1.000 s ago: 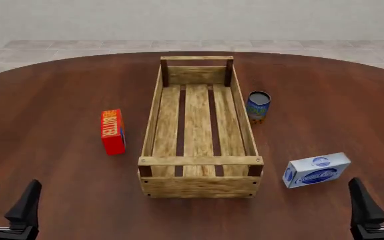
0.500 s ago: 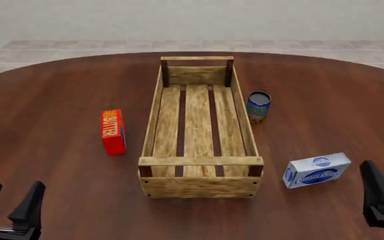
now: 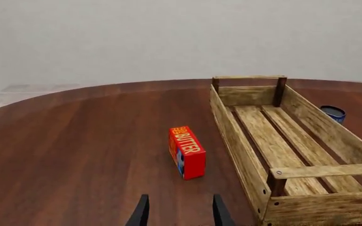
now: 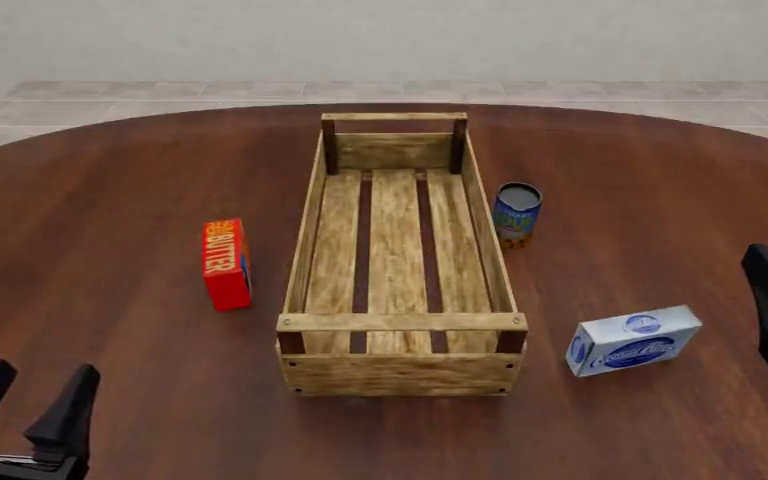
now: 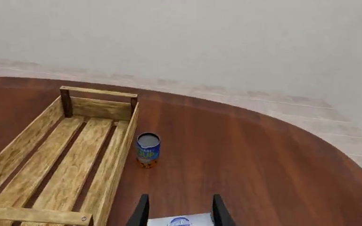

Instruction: Pick up the cream cheese and put it in the tray.

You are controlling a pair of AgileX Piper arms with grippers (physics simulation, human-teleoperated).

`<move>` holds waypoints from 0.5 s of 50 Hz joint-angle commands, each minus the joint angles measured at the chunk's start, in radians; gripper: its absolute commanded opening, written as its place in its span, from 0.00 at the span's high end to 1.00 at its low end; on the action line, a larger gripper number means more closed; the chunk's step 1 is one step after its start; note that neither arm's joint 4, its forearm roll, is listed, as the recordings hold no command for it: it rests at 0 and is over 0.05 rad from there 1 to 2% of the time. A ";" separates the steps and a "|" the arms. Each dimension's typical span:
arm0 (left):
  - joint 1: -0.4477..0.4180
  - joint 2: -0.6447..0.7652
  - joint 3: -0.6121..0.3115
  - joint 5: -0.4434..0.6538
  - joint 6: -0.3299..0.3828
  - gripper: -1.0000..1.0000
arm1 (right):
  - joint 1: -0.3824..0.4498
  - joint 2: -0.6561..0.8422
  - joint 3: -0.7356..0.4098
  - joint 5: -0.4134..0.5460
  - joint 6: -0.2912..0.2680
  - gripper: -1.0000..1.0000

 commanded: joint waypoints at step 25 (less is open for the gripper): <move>-0.039 0.007 0.001 0.018 -0.013 0.00 | 0.100 0.416 -0.501 0.463 -0.542 0.00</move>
